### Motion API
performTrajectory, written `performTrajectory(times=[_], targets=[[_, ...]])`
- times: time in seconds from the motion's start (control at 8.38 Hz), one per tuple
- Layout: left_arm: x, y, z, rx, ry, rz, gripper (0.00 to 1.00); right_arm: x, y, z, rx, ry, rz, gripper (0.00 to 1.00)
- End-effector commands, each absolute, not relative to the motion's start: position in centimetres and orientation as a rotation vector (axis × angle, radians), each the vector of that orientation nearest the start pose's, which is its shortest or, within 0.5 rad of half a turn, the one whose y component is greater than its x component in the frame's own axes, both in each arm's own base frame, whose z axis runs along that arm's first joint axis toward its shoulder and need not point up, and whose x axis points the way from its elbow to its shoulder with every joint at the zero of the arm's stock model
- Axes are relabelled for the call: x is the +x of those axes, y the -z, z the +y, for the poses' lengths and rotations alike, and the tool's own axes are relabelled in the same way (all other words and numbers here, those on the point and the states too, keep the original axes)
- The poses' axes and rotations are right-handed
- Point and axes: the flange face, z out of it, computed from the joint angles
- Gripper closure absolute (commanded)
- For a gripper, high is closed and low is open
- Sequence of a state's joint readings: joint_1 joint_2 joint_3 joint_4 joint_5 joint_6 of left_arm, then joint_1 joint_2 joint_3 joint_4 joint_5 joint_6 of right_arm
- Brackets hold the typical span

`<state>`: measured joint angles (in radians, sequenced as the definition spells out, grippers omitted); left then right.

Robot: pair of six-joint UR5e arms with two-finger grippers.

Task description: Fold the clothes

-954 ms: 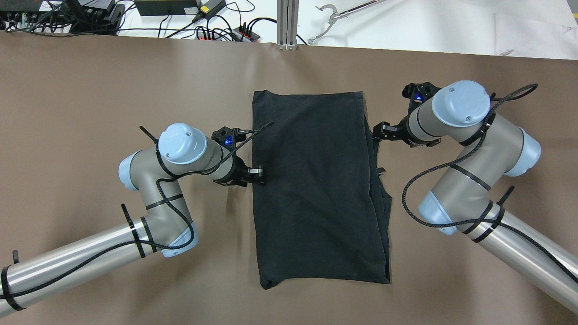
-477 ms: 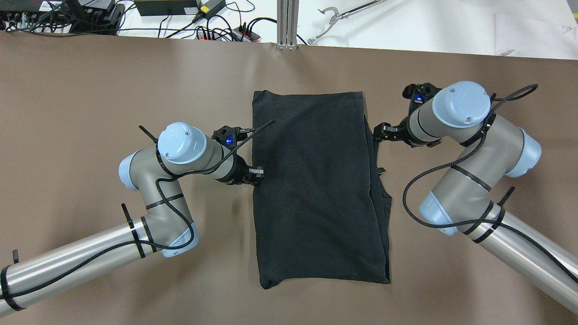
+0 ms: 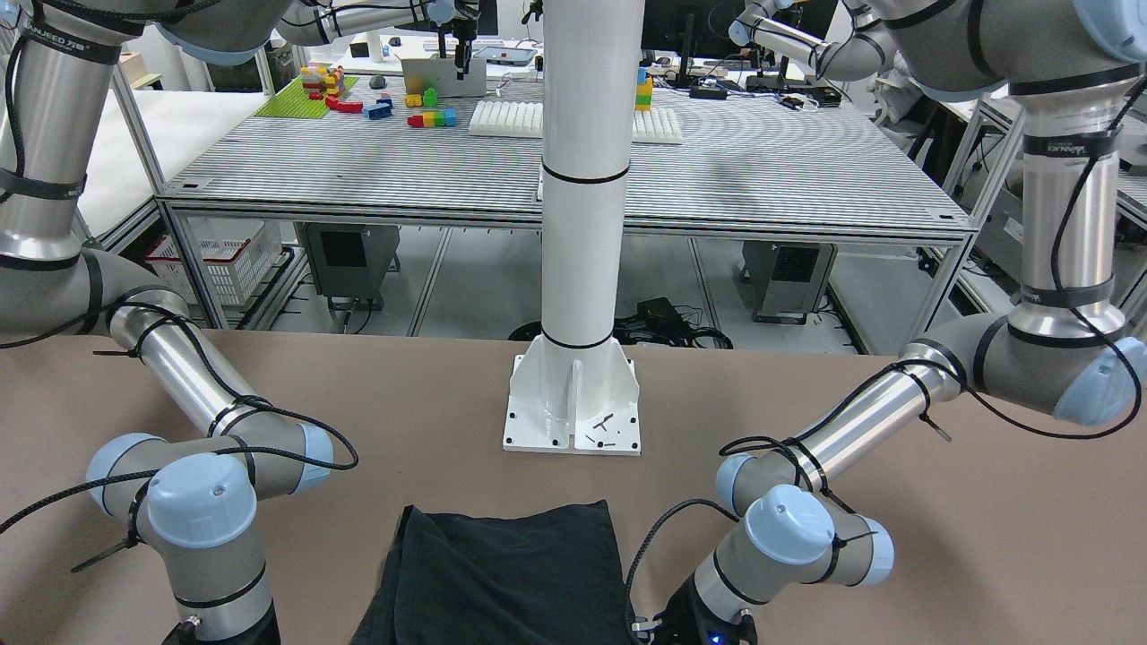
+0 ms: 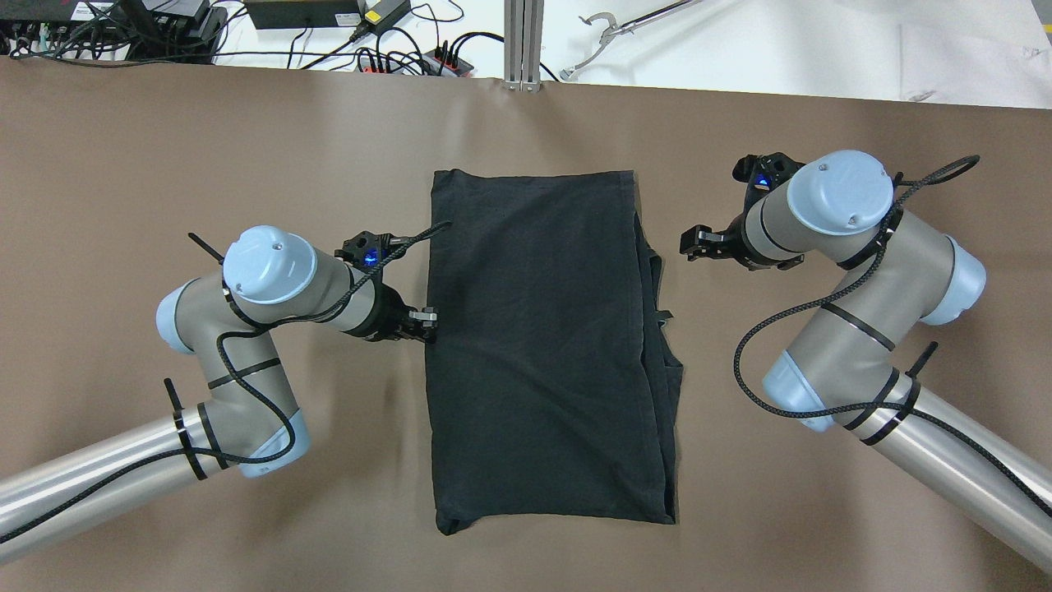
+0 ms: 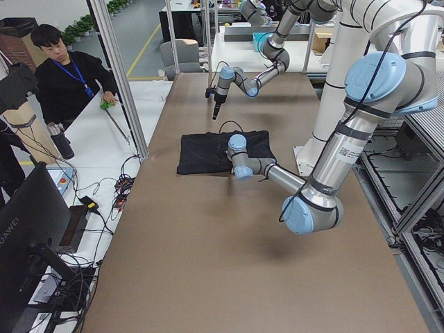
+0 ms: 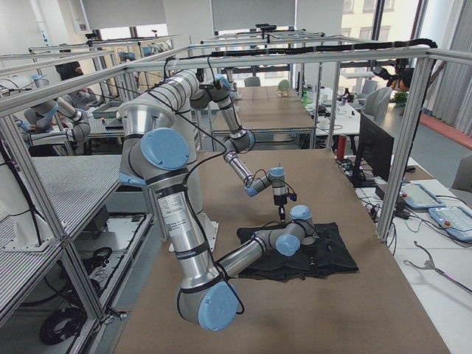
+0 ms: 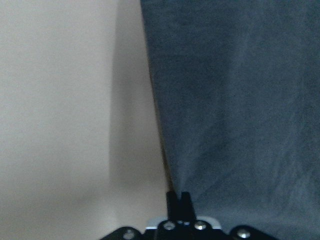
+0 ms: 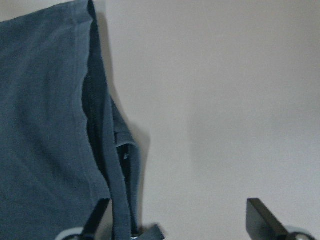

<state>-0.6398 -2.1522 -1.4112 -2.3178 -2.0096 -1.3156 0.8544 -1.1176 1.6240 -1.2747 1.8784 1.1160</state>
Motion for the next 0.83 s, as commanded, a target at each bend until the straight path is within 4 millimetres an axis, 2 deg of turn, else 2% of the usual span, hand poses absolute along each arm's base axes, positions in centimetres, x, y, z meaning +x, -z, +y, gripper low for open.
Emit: performTrajectory(times=[0.0, 0.12, 0.24, 0.36, 0.48, 0.6, 0.72], targets=[[48.3, -31.9, -50.0, 0.152, 0.082, 1.199, 1.0, -36.1, -34.6, -56.8, 0.257, -0.248, -0.817, 0.06], [47.4, -32.3, -50.8, 0.178, 0.061, 1.189, 1.0, -36.2, -34.3, -56.6, 0.259, -0.244, -0.821, 0.06], [46.3, -33.7, -51.2, 0.18, 0.05, 1.174, 1.0, -36.1, -34.3, -56.6, 0.258, -0.244, -0.821, 0.06], [45.3, -33.5, -51.7, 0.165, 0.045, 1.186, 0.96, -36.1, -33.8, -56.3, 0.262, -0.241, -0.831, 0.06], [44.7, -33.0, -51.7, 0.166, 0.035, 1.203, 0.15, -35.9, -32.8, -55.6, 0.269, -0.239, -0.851, 0.06], [43.7, -32.6, -50.8, 0.185, 0.03, 1.224, 0.06, -36.6, -32.1, -54.1, 0.273, -0.221, -0.867, 0.06], [42.4, -32.6, -49.5, 0.194, 0.025, 1.234, 0.05, -37.2, -31.9, -52.2, 0.266, -0.205, -0.882, 0.06]])
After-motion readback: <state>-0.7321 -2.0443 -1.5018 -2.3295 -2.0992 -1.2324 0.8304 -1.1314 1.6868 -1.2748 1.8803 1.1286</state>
